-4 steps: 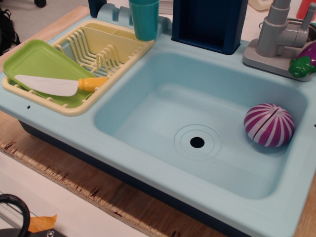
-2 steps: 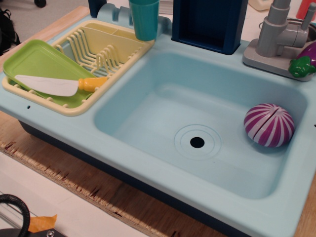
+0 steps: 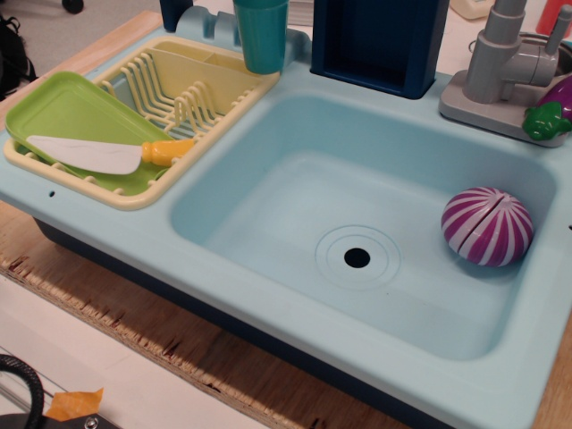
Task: Put cup from counter or drying rack into sink
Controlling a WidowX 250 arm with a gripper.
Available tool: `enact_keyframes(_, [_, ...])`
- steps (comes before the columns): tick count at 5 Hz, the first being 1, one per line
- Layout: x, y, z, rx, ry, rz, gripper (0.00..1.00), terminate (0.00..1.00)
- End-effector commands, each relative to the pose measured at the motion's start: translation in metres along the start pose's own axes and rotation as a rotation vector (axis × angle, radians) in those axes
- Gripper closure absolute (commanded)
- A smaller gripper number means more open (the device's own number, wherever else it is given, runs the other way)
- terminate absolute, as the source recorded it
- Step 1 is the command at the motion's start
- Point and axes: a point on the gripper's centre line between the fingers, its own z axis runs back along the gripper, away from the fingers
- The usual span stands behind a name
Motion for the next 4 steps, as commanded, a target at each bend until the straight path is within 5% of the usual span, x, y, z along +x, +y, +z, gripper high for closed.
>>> enact_keyframes(1, [0.014, 0.016, 0.002, -0.003, -0.073, -0.006, 0.0, 0.0])
enact_keyframes(4, [0.011, 0.011, -0.027, -0.084, -0.056, 0.02, 0.0, 0.0])
